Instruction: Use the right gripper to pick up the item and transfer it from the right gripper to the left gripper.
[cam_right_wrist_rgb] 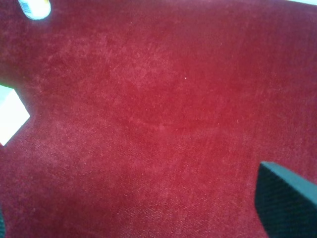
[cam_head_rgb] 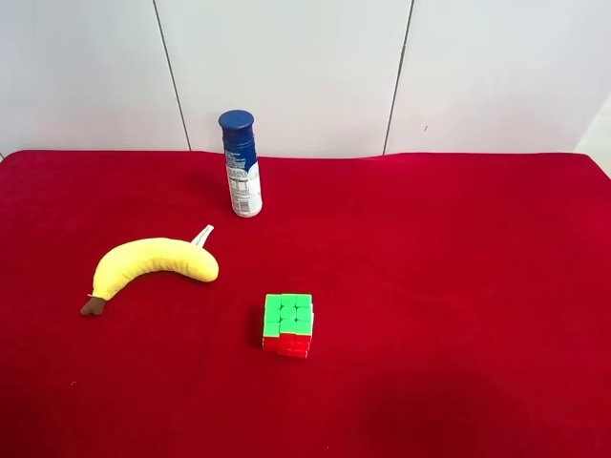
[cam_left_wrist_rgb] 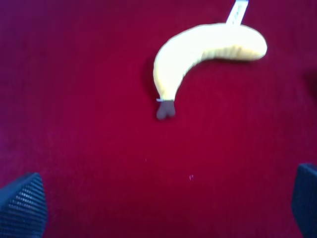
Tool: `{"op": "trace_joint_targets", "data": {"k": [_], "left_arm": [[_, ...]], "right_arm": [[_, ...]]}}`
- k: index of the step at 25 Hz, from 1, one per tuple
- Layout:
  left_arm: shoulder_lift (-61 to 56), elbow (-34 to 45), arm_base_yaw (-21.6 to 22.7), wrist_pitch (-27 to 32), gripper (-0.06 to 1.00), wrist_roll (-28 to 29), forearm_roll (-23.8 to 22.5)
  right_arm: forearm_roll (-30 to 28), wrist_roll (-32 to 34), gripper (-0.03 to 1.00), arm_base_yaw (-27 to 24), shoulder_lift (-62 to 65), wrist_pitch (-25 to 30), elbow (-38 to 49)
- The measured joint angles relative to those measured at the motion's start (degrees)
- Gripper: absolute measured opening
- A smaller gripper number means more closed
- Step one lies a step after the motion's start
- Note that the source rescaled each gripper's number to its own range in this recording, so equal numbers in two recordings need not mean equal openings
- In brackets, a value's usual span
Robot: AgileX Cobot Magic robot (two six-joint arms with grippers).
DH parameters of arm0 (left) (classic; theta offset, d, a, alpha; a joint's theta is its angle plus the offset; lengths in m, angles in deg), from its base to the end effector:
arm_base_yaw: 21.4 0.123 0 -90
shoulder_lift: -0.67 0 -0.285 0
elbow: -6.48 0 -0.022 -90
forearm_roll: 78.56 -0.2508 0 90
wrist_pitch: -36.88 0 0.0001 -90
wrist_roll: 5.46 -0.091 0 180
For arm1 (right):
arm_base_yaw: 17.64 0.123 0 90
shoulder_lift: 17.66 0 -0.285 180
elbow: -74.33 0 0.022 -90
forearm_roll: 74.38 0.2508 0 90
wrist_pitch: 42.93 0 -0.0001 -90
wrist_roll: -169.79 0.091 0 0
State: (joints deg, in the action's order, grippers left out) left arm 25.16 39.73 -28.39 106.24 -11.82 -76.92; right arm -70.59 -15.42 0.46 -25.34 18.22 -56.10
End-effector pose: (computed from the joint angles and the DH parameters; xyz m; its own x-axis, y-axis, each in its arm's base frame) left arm 0.0131 -0.0041 0.3387 -0.5812 0.1727 -0.7952 0.2024 0.9772 0.0643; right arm -0.0050 0.0039 0.2720 -0.4294 -0.2023 -0.8802 -0.3846 0.9228 -0.0244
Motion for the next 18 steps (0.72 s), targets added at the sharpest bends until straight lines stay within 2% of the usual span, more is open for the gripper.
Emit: {"op": "trace_joint_targets", "data": {"k": [9,13,16,18], "left_arm": [[-16.05,9.75,0.00,-2.02,1.00,0.04,1.07],[-16.94,12.65,0.00,-3.85,1.00,0.04,3.01],[-17.03,13.91,0.00,-7.61,1.00,0.04,3.05],[-17.03,14.61,0.00,-7.99,1.00,0.19,2.68]], "right_arm": [[0.00,0.00,1.00,0.00,0.00,0.00,0.00],[0.00,0.00,1.00,0.00,0.00,0.00,0.00],[0.00,0.00,1.00,0.00,0.00,0.00,0.00],[0.00,0.00,1.00,0.00,0.00,0.00,0.00]]}}
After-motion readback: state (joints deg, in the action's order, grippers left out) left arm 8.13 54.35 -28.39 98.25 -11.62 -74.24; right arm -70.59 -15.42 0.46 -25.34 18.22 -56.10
